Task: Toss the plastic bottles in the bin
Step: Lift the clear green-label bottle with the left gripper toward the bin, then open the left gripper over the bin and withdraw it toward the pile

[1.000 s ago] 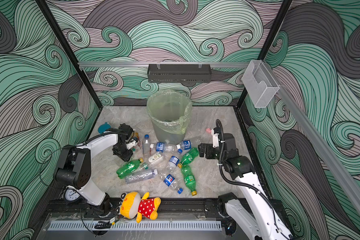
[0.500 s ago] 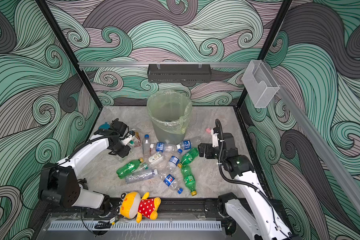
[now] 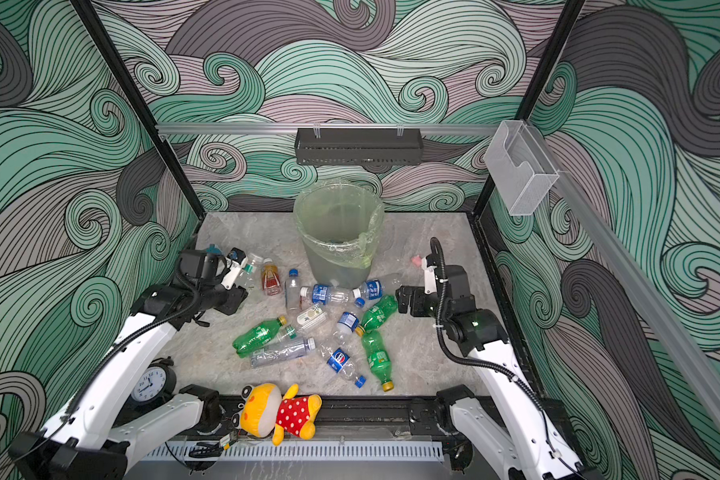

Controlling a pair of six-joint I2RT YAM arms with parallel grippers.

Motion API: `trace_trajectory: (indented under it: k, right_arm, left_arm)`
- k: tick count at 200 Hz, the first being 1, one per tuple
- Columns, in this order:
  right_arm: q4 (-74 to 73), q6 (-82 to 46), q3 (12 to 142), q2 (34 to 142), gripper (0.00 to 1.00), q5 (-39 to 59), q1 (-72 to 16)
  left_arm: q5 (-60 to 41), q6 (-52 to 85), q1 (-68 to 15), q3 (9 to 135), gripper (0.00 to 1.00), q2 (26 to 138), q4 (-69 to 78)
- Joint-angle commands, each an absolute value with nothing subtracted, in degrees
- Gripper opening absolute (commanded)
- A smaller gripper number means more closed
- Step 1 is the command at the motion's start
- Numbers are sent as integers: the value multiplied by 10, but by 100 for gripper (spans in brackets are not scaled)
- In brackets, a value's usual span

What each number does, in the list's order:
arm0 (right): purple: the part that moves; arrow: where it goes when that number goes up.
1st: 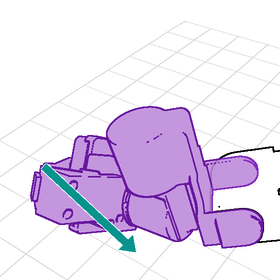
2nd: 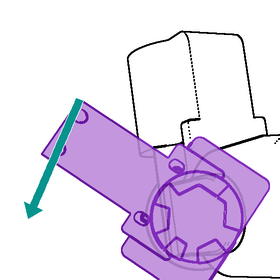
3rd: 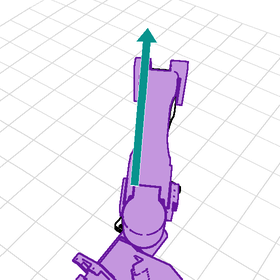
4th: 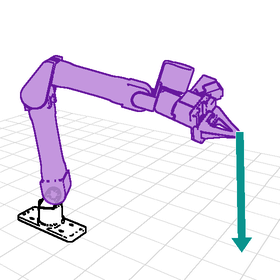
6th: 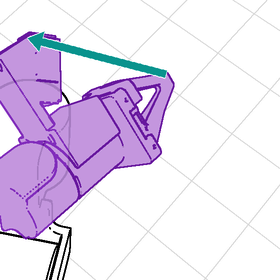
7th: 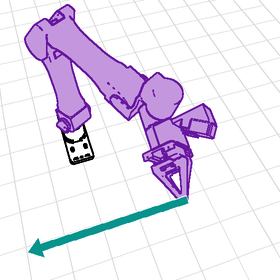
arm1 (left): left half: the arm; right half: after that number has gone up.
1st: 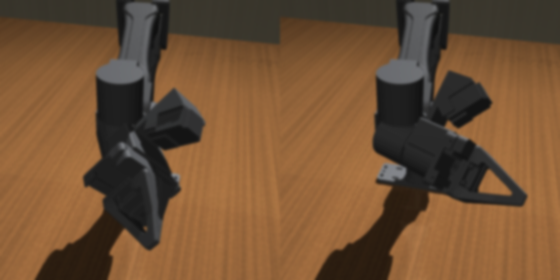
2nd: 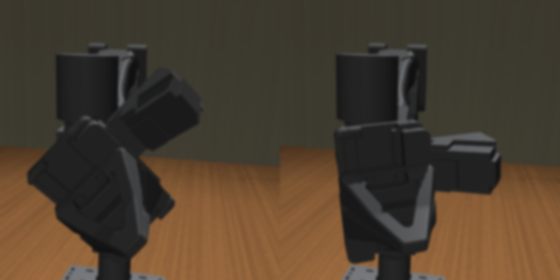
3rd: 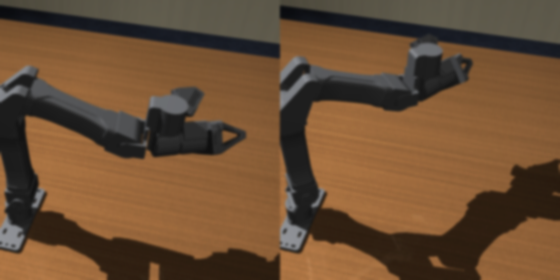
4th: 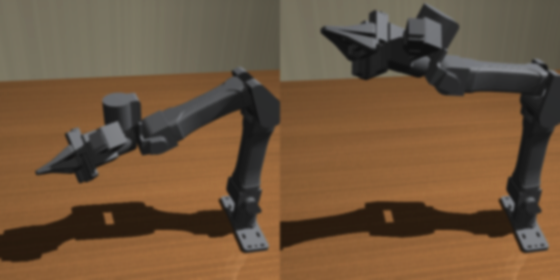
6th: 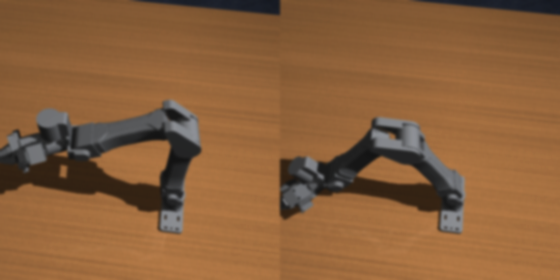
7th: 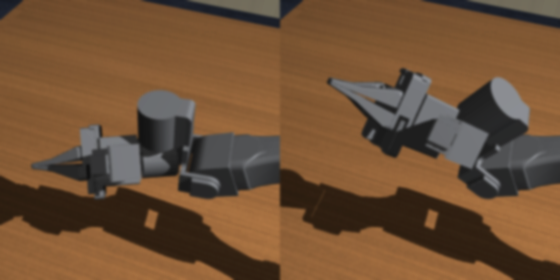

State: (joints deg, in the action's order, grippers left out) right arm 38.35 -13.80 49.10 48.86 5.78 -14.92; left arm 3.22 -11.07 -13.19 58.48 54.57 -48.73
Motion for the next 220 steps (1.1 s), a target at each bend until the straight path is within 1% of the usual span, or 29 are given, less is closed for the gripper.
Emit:
trace_trajectory:
  k: [1,21,42,56,70,78,90,98,108,113,116,124,127,133,136,159,175,188,220]
  right_arm:
    - [378,-131,499,493,100,49,-146]
    - [379,-129,503,495,100,54,-147]
    - [375,-132,501,495,100,57,-146]
    - [368,-138,501,495,100,59,-146]
    - [365,-145,500,494,100,64,-147]
    - [361,-149,498,493,100,69,-146]
    - [357,-154,496,494,100,72,-147]
    - [356,-156,496,494,100,73,-147]
    - [358,-159,495,494,100,73,-147]
    - [359,-160,494,492,100,74,-147]
    - [360,-160,494,492,100,74,-147]
    - [364,-161,493,488,100,72,-147]
    - [365,-161,492,487,100,71,-147]
    - [366,-160,490,483,100,70,-147]
    - [367,-159,489,481,100,70,-146]
    - [368,-151,483,475,100,70,-147]
    - [372,-141,484,484,100,81,-146]
    - [378,-134,488,494,100,88,-146]
    - [400,-136,498,527,100,101,-146]
  left_arm:
    - [-15,-52,-127,576,51,499,-434]
    - [-61,-17,-127,604,51,487,-414]
    - [-133,12,-128,659,51,521,-369]
    - [-183,27,-134,715,51,575,-332]
    - [-218,36,-149,797,51,651,-292]
    - [-217,35,-167,848,49,706,-282]
    - [-200,40,-200,956,49,797,-295]
    - [-201,43,-218,1035,55,867,-322]
    - [-199,41,-238,1131,71,936,-376]
    - [-198,37,-247,1171,76,962,-405]
    - [-197,36,-250,1194,81,974,-421]
    - [-184,30,-259,1225,87,989,-450]
    - [-181,28,-260,1226,89,989,-453]
    - [-175,26,-261,1213,97,982,-448]
    - [-172,26,-262,1200,98,973,-441]
    - [-146,25,-262,1056,99,876,-352]
    - [-117,34,-261,977,99,809,-320]
    - [-84,39,-260,935,99,763,-329]
    - [8,49,-259,861,99,691,-394]
